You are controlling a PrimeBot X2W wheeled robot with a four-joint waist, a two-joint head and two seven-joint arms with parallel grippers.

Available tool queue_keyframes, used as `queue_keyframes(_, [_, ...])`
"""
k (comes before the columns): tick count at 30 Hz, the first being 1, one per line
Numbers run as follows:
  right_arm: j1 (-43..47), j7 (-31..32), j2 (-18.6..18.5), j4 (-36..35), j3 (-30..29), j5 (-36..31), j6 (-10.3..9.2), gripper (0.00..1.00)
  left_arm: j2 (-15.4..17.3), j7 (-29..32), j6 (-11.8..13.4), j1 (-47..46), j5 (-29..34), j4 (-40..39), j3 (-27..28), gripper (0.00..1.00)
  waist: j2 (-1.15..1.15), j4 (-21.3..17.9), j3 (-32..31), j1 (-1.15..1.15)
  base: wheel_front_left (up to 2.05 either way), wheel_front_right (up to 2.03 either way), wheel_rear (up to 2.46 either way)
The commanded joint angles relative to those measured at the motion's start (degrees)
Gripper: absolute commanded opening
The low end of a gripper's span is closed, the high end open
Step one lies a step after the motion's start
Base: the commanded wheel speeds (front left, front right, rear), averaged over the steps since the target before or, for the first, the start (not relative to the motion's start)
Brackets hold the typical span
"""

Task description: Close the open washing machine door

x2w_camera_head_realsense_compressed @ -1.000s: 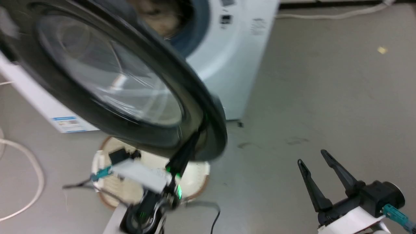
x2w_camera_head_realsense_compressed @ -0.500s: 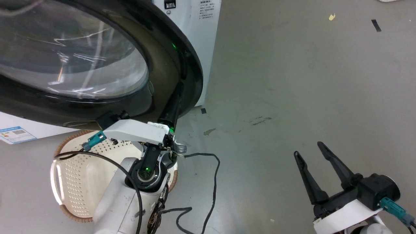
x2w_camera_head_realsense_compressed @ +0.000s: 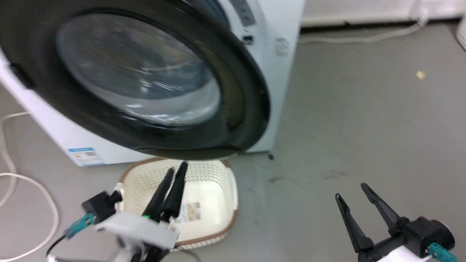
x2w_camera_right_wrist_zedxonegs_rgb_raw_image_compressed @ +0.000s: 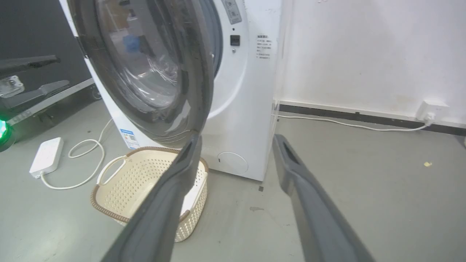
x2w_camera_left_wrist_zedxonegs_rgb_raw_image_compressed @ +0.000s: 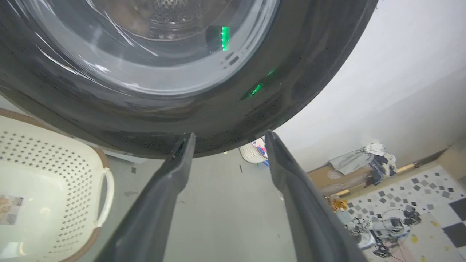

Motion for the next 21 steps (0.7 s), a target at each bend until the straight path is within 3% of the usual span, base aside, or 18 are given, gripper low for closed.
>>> queue_keyframes(1, [0.6,-0.2,-0.1,-0.3,-0.2,-0.5,0.05,1.00,0.2,-0.4,-0.3,0.9,0.9,-0.2,0.1,1.00,0.00,3.1,-3.0,0.01,0.00,0.00,0.00])
queue_keyframes(5, [2.1,-0.2,-0.3,-1.1,-1.1,-1.0,0.05,1.00,-0.6,-1.2,-0.2,4.8,8.7,-0.8,6.5,1.00,0.00,6.3,-5.3,0.01,0.00,0.00,0.00])
queue_keyframes(8, [3.0,-0.2,-0.2,-2.0,-1.7,-1.3,0.05,1.00,-2.4,-1.3,0.2,8.0,19.7,-3.0,12.1,1.00,0.00,8.4,-6.4,0.01,0.00,0.00,0.00])
queue_keyframes(9, [4.2,-0.2,-0.1,-2.7,-2.0,-1.7,0.05,1.00,-8.2,-1.3,1.0,12.7,33.3,-8.0,19.8,1.00,0.00,11.7,-7.4,0.01,0.00,0.00,0.00])
queue_keyframes(10, [4.4,-0.2,0.0,-2.6,-2.0,-1.8,0.05,1.00,-9.3,-1.3,0.8,13.5,35.0,-8.9,21.2,1.00,0.00,12.2,-7.5,0.01,0.00,0.00,0.00])
queue_keyframes(13, [4.6,-0.2,0.4,-2.6,-2.0,-1.9,0.05,1.00,-9.8,-1.3,0.8,15.7,44.0,-10.4,23.2,1.00,0.00,13.5,-7.5,0.01,0.00,0.00,0.00])
queue_keyframes(17, [4.7,-0.3,0.9,-2.6,-1.9,-2.1,0.05,1.00,-9.8,-1.3,3.7,17.0,57.0,-11.7,24.1,1.00,0.00,14.5,-7.1,0.01,0.00,0.00,0.00])
queue_keyframes(21, [4.5,-0.3,0.8,-2.2,-1.8,-2.2,0.05,1.00,-9.7,-1.3,6.1,17.8,65.6,-12.0,22.5,1.00,0.00,15.3,-6.0,0.01,0.00,0.00,0.00])
